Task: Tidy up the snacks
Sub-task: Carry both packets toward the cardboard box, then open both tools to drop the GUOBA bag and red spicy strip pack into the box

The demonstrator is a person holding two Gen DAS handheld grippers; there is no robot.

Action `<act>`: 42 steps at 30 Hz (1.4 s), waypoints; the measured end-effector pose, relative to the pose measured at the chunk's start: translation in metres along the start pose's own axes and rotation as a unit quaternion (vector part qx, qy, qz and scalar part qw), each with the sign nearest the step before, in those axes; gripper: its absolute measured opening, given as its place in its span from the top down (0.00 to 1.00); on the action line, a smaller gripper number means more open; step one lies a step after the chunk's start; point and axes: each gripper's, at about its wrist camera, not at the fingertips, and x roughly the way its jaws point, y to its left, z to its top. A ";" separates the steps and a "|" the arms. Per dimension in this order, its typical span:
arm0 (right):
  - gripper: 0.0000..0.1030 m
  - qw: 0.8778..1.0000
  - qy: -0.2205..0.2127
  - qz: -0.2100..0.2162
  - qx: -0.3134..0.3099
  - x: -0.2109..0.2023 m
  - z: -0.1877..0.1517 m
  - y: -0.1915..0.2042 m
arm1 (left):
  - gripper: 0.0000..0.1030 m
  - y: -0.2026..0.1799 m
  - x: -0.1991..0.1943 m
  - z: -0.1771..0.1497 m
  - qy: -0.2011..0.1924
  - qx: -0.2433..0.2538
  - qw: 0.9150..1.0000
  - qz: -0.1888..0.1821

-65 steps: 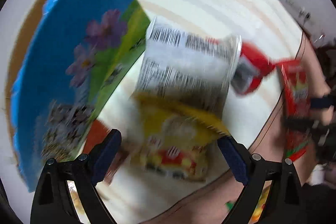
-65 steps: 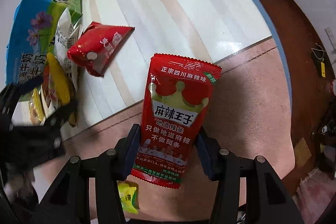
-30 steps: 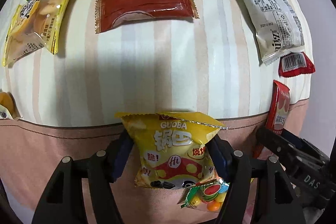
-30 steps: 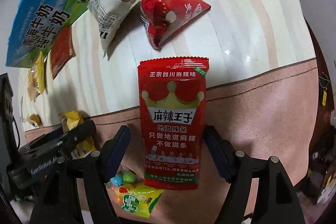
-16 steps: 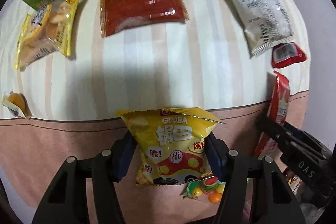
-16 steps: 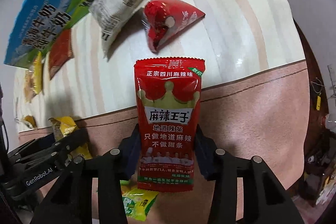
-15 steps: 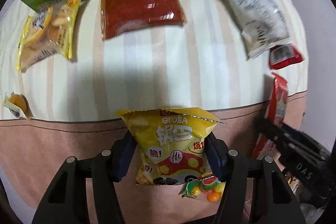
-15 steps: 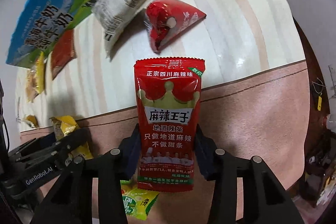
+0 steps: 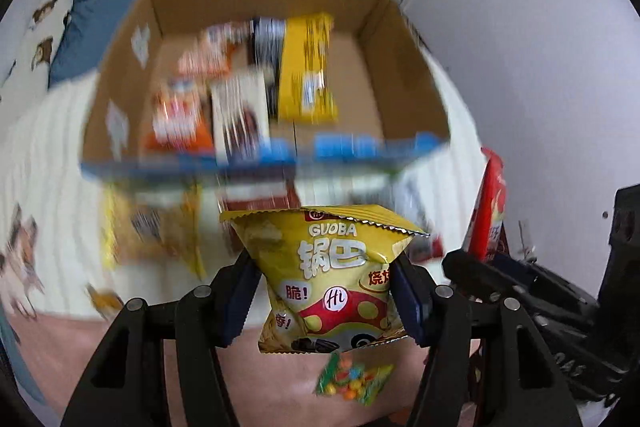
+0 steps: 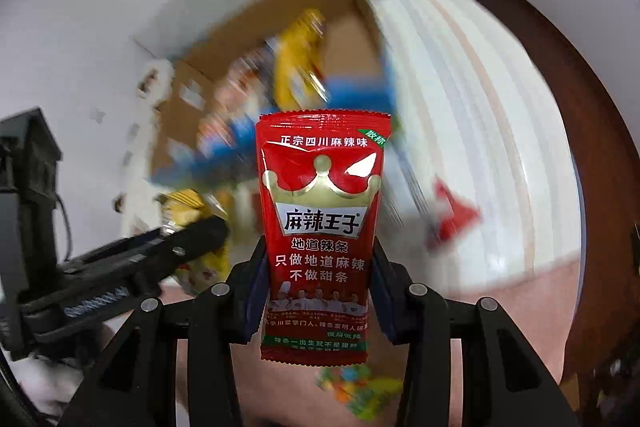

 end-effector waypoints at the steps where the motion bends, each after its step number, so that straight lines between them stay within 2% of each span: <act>1: 0.54 1.000 -0.009 0.001 -0.009 -0.003 0.017 0.008 | 0.43 0.009 -0.008 0.010 -0.005 0.002 1.000 0.002; 5: 0.54 0.998 -0.025 -0.027 -0.045 0.013 0.079 0.040 | 0.43 0.026 -0.016 0.069 -0.027 0.011 0.999 0.032; 8: 0.54 0.995 -0.020 -0.068 -0.067 0.043 0.123 0.052 | 0.43 0.047 -0.013 0.114 -0.029 0.007 0.998 0.058; 13: 0.54 0.991 0.019 -0.114 -0.068 0.093 0.177 0.041 | 0.43 0.079 0.022 0.172 0.003 -0.009 0.996 0.089; 17: 0.54 0.987 0.044 -0.137 -0.069 0.133 0.197 0.033 | 0.43 0.103 0.064 0.206 0.040 -0.014 0.992 0.123; 24: 0.54 0.984 0.074 -0.152 -0.058 0.184 0.214 0.018 | 0.42 0.127 0.116 0.222 0.088 -0.006 0.984 0.155; 25: 0.50 0.983 0.082 -0.157 -0.055 0.191 0.217 0.015 | 0.42 0.130 0.122 0.224 0.096 -0.008 0.983 0.155; 26: 0.42 0.981 0.090 -0.164 -0.054 0.198 0.219 0.013 | 0.42 0.135 0.126 0.224 0.103 -0.015 0.983 0.149; 27: 0.39 0.980 0.102 -0.166 -0.052 0.204 0.221 0.012 | 0.40 0.137 0.128 0.224 0.107 -0.021 0.983 0.145; 28: 0.31 0.980 0.106 -0.164 -0.051 0.207 0.222 0.012 | 0.36 0.139 0.128 0.225 0.107 -0.030 0.985 0.135; 29: 0.17 0.980 0.106 -0.161 -0.054 0.208 0.221 0.018 | 0.32 0.143 0.128 0.225 0.100 -0.039 0.986 0.128; 31: 0.03 0.978 0.106 -0.168 -0.064 0.210 0.222 0.023 | 0.04 0.146 0.125 0.228 0.084 -0.041 0.987 0.130; 37: 0.03 0.978 0.107 -0.168 -0.066 0.217 0.222 0.023 | 0.04 0.146 0.123 0.227 0.079 -0.041 0.989 0.122; 42: 0.03 0.982 0.102 -0.150 -0.053 0.205 0.219 0.023 | 0.04 0.143 0.116 0.220 0.074 -0.050 0.990 0.112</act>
